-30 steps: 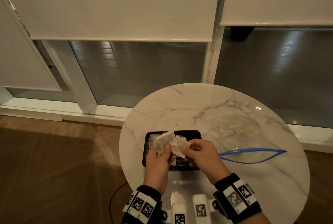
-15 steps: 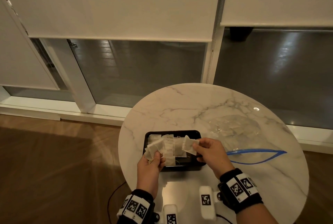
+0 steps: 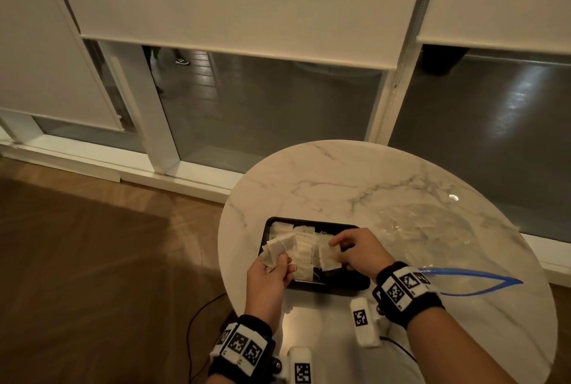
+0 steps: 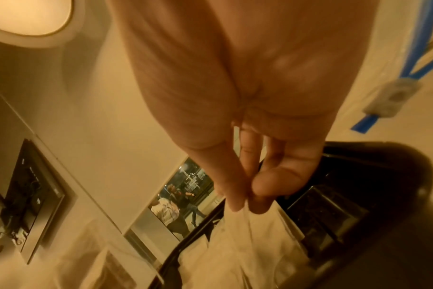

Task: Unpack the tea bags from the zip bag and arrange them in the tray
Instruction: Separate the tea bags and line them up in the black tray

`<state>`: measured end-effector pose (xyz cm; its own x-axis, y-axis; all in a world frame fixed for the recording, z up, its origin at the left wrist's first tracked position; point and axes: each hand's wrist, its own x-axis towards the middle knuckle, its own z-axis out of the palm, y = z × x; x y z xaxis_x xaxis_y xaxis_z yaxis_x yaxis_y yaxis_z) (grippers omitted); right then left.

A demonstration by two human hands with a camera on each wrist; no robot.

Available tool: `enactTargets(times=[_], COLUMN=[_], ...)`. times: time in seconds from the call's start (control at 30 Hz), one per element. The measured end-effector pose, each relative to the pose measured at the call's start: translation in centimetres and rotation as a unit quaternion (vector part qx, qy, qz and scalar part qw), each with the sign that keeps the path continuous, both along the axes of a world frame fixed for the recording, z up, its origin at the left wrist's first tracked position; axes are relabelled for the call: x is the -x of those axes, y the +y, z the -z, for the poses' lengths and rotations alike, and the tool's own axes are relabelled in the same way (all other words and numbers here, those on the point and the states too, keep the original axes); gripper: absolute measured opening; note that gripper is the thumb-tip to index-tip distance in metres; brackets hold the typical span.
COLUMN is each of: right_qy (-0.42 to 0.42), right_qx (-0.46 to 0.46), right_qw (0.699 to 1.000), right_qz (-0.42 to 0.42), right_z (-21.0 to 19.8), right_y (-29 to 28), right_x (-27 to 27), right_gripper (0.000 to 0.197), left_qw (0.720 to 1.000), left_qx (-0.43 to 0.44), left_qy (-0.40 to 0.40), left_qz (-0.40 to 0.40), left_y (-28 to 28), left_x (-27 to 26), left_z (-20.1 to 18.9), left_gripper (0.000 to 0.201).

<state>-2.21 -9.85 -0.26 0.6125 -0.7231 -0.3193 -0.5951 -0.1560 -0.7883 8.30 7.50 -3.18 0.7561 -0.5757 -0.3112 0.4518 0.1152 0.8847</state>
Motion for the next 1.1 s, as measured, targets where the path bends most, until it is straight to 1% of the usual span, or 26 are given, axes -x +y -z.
enactTargets(times=[0.07,0.13,0.27,0.43,0.57,0.7,0.87,1.1], right_qy=[0.022,0.029,0.065,0.093,0.116,0.137,0.132,0.059], right_qx=[0.005,0.008,0.052,0.053,0.071,0.063,0.068,0.080], right_qw=[1.000,1.000,0.996,0.994,0.991,0.989,0.989,0.995], right_qz=[-0.012,-0.006,0.002,0.001,0.007,0.004,0.006,0.017], right_z=[0.3,0.7,1.6,2.1,2.4,2.7,2.7,1.6], right_y=[0.0,-0.1,-0.3,-0.5,-0.8,-0.8,-0.9,-0.4], right_x=[-0.3,-0.7,-1.5,-2.3,-3.0,-3.5,-3.4,-2.0], right_gripper=[0.015,0.010,0.021,0.026,0.023,0.021,0.023,0.018], left_qw=[1.000,1.000,1.000,1.000,1.000,1.000,1.000,1.000], left_qx=[0.000,-0.002,0.000,-0.003,-0.002,-0.001,0.006,0.015], left_qy=[0.000,0.001,0.001,0.004,0.000,-0.002,-0.002,0.002], left_qz=[-0.002,-0.003,-0.004,-0.003,0.000,0.003,0.005,0.006], left_y=[0.0,-0.1,-0.1,-0.3,-0.2,-0.2,-0.1,-0.1], left_x=[0.0,0.0,-0.1,0.0,-0.1,-0.1,-0.1,-0.1], left_z=[0.1,0.2,0.2,0.3,0.4,0.5,0.3,0.1], left_gripper=[0.018,0.018,0.018,0.018,0.018,0.019,0.018,0.017])
